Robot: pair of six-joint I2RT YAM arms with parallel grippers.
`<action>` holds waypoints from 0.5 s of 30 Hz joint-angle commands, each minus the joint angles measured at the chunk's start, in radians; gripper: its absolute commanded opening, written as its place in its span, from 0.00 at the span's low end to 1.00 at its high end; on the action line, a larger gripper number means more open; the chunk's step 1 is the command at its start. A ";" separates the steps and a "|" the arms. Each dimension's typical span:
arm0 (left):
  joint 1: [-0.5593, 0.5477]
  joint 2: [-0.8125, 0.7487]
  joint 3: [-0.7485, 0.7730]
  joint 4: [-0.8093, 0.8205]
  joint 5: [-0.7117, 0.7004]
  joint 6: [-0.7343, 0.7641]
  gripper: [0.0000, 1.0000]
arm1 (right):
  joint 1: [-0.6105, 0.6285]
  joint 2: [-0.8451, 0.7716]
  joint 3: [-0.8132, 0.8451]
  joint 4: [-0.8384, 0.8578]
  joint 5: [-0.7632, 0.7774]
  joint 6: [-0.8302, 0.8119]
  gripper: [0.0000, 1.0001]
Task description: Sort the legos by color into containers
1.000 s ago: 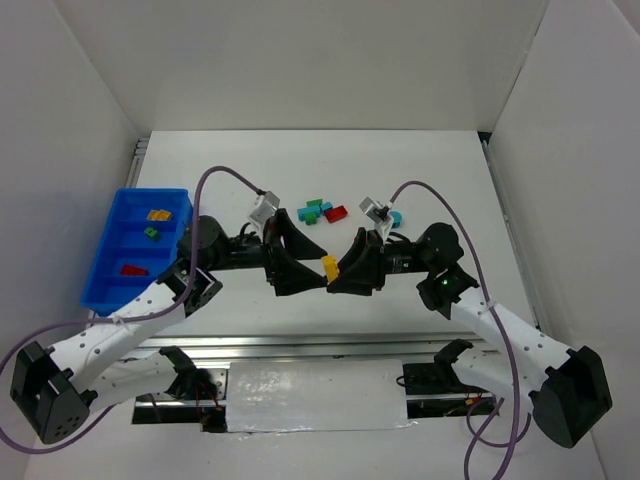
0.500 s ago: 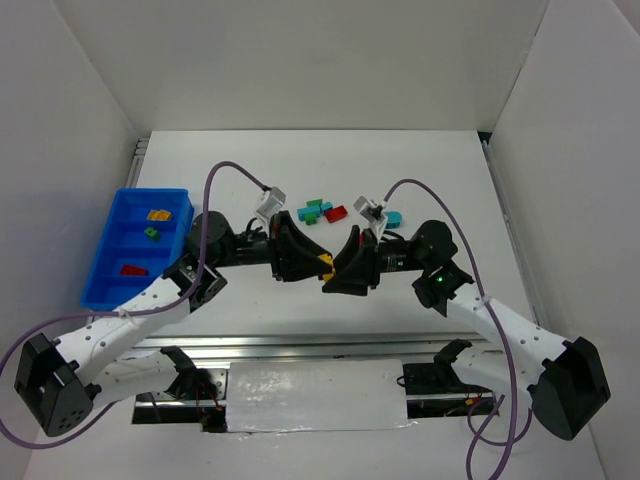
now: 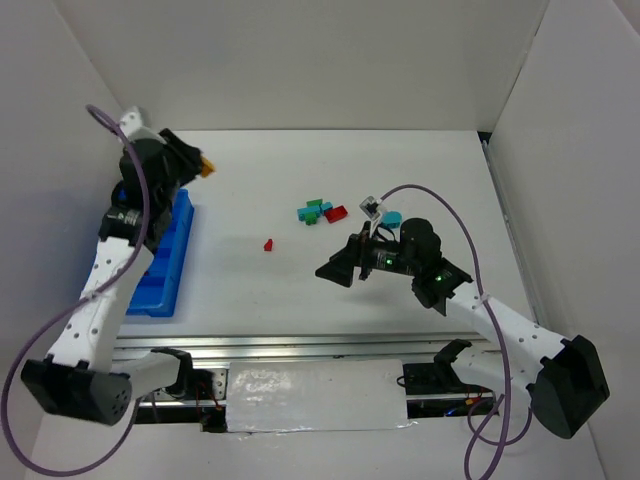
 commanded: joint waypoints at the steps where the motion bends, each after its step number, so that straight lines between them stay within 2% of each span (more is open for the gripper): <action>1: 0.214 0.134 0.053 -0.243 -0.304 -0.112 0.00 | -0.006 0.013 0.025 -0.073 0.125 -0.029 1.00; 3: 0.339 0.227 0.072 -0.185 -0.263 -0.156 0.00 | -0.006 0.015 0.031 -0.086 0.113 -0.043 1.00; 4: 0.373 0.261 0.088 -0.162 -0.193 -0.164 0.00 | -0.006 0.014 0.034 -0.094 0.115 -0.049 1.00; 6: 0.432 0.372 0.131 -0.161 -0.181 -0.191 0.00 | -0.006 0.007 0.032 -0.109 0.115 -0.064 1.00; 9: 0.470 0.494 0.194 -0.123 -0.214 -0.169 0.05 | -0.008 -0.002 0.026 -0.111 0.093 -0.074 1.00; 10: 0.481 0.519 0.206 -0.058 -0.192 -0.127 0.05 | -0.009 0.000 0.023 -0.102 0.075 -0.075 1.00; 13: 0.492 0.591 0.219 -0.048 -0.218 -0.130 0.08 | -0.008 0.010 0.021 -0.099 0.059 -0.077 1.00; 15: 0.498 0.622 0.216 -0.026 -0.229 -0.136 0.14 | -0.011 0.018 0.028 -0.108 0.061 -0.084 1.00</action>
